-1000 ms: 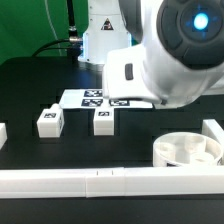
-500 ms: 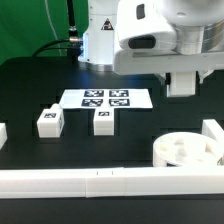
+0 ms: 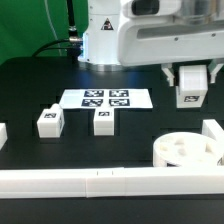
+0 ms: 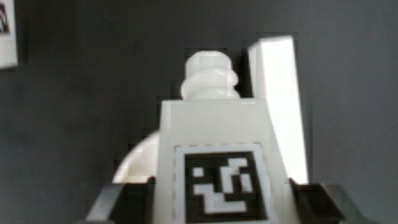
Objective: Assemble stool
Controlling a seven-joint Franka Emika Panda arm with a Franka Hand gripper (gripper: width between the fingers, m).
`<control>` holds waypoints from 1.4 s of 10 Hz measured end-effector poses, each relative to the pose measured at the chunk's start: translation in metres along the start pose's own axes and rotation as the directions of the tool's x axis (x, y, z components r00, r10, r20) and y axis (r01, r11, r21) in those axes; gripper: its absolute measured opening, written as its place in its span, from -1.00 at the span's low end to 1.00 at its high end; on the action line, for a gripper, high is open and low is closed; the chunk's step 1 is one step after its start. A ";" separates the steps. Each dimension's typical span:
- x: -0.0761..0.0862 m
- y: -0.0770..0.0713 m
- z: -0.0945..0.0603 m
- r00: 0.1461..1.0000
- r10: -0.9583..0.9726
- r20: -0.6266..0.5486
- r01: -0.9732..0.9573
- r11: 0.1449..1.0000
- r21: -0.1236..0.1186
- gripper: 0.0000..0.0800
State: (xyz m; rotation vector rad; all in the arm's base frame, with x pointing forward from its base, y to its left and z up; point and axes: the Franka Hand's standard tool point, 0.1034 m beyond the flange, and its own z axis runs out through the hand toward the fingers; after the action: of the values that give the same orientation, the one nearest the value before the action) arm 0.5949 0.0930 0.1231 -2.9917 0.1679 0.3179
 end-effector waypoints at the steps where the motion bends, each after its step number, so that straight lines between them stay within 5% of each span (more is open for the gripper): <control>1: 0.006 -0.002 -0.001 0.995 -0.003 -0.095 0.003 1.000 0.007 -0.16; 5: 0.020 -0.004 -0.002 0.930 -0.053 -0.365 0.060 0.998 0.007 -0.16; 7: 0.040 -0.005 -0.022 0.865 -0.092 -0.493 0.102 0.995 -0.007 -0.16; 10: 0.040 -0.005 -0.021 0.865 -0.103 -0.491 0.112 0.994 -0.010 -0.16; 11: 0.041 -0.004 -0.020 0.860 -0.125 -0.495 0.131 0.991 -0.023 -0.16; 12: 0.046 0.000 -0.016 0.829 -0.217 -0.515 0.207 0.975 -0.079 -0.16; 14: 0.054 0.013 -0.010 0.803 -0.323 -0.501 0.292 0.946 -0.142 -0.16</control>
Offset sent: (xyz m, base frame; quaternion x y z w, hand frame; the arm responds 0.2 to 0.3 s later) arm 0.0000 0.0000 0.0000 0.0000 0.1938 0.0000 0.9810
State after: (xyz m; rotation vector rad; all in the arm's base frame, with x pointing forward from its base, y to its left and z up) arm 0.6474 0.0740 0.1195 -3.0118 -0.2872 -0.5397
